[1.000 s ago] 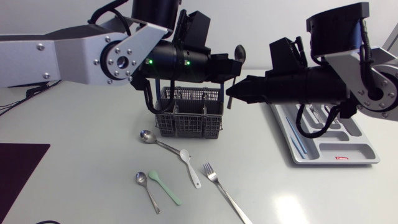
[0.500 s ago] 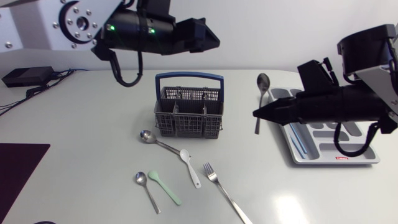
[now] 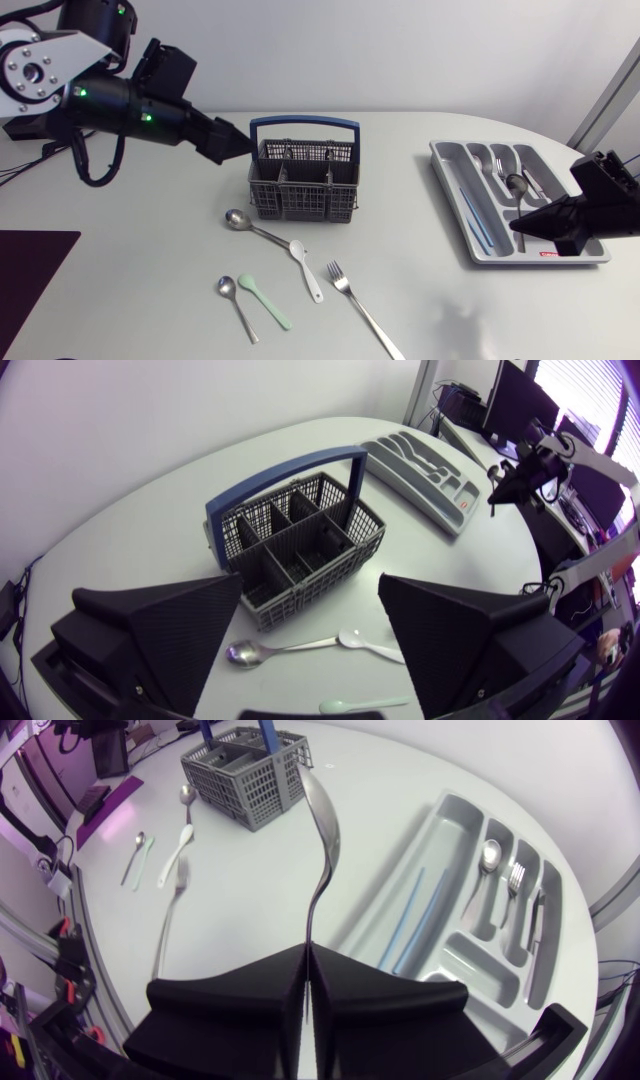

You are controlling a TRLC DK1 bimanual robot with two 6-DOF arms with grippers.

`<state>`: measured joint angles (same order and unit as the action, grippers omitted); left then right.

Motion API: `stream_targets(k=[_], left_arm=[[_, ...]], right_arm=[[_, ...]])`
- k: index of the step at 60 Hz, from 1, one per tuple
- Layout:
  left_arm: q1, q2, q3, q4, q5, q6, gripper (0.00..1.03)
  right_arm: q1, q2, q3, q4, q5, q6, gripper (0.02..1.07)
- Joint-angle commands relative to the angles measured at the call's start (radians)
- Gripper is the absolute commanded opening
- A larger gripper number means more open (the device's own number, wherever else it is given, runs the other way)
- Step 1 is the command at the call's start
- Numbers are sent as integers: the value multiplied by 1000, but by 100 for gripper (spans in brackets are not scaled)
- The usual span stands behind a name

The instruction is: Unload the cutlery basket into the drawer organizer.

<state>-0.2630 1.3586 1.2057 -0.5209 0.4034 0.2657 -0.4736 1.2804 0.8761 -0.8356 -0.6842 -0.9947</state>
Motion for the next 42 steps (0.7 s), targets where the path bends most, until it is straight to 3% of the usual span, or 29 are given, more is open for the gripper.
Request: stream_targets(k=[1,10,19,42], left_arm=[[-1,-70,-86,-13,0,73,97],[-58,-118,-235,-8,-49,127,97],[-65,-130,-333,-7,-51,153,97],[-84,-204,-443,-31,-100,202,97]], right_arm=[[-83,71,57,-14,6,-223,8],[-189,198,123,27,61,-435,8],[-264,333,181,67,124,-621,8],[-301,435,98,343,273,-805,8]])
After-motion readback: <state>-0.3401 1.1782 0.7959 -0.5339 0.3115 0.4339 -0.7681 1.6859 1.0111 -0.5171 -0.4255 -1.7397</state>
